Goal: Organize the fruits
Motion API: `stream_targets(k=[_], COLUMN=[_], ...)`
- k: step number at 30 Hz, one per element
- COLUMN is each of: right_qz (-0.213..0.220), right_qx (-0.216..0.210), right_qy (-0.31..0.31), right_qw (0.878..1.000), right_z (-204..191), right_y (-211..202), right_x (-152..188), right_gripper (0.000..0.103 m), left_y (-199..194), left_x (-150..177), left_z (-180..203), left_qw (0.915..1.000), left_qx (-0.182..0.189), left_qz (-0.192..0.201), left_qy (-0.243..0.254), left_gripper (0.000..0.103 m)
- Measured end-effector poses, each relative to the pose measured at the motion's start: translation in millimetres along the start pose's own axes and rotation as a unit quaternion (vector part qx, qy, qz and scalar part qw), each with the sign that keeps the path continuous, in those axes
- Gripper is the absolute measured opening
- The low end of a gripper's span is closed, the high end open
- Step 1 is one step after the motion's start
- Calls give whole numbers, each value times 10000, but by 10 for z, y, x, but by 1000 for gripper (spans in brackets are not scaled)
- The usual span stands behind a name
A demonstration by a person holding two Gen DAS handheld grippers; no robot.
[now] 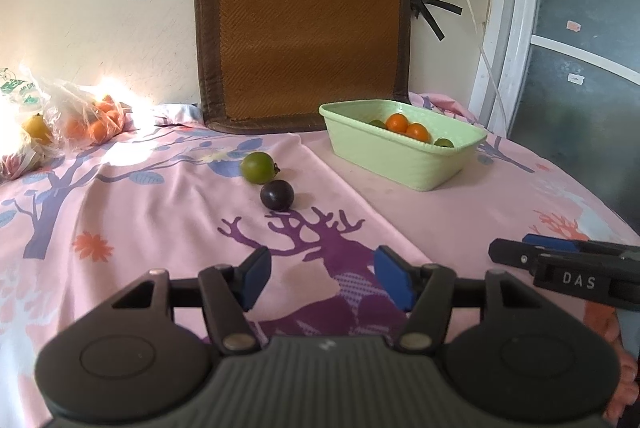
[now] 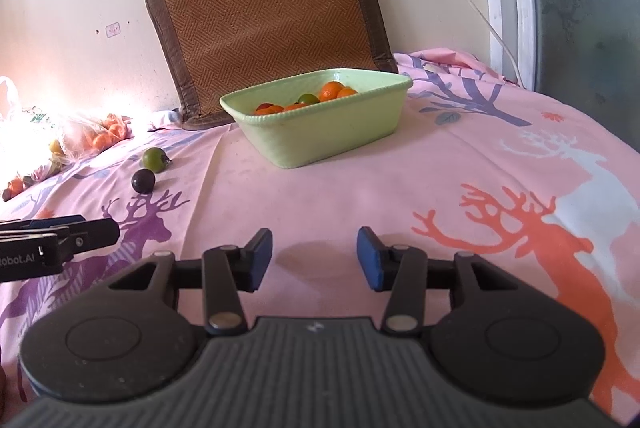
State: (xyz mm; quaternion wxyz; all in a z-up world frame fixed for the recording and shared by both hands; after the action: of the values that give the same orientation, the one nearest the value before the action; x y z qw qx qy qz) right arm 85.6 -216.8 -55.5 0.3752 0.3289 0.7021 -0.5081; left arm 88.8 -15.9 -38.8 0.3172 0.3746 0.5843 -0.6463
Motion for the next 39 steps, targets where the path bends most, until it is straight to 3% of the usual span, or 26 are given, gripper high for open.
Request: stream_targets(k=[10,21,31,34,39], right_qz=[-16,26,85,92,144], right_qx=[76,-188,-318,-337,-347], right_qy=[-59,175,273,285,311], right_qw=[10000,9997,9991,9990,9988], right_z=[-20,23,29,36,40], right_y=[15,14,-7,-10,-27], right_x=[5,-14,-20,-21,-27], right_gripper=[50,56,56,56,56], left_y=[-35,0,33,29,20], left_x=[2,-3,4,2,1], left_z=[16,-5,27,29,44], left_qw=[9999,10000,9999,10000,9999], left_qx=[27,63,108,86,67], left_qz=[94,12,-59,-33,5], left_qy=[38,-58,3,22,77], left_gripper=[64,72,73,78,79])
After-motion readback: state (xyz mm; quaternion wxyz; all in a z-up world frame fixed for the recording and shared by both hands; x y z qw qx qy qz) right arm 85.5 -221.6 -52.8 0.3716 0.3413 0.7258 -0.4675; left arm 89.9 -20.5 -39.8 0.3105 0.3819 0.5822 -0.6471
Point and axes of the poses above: each gripper's, at about its wrist camera, not at the fingertips, and y roughly the way its jaws point, z to its right, x to its underside, the point moved 6 cm from there along y, roughly the way its jaws point, and after that the axes turned 9 degrees about -x, right-handed, at the moved point
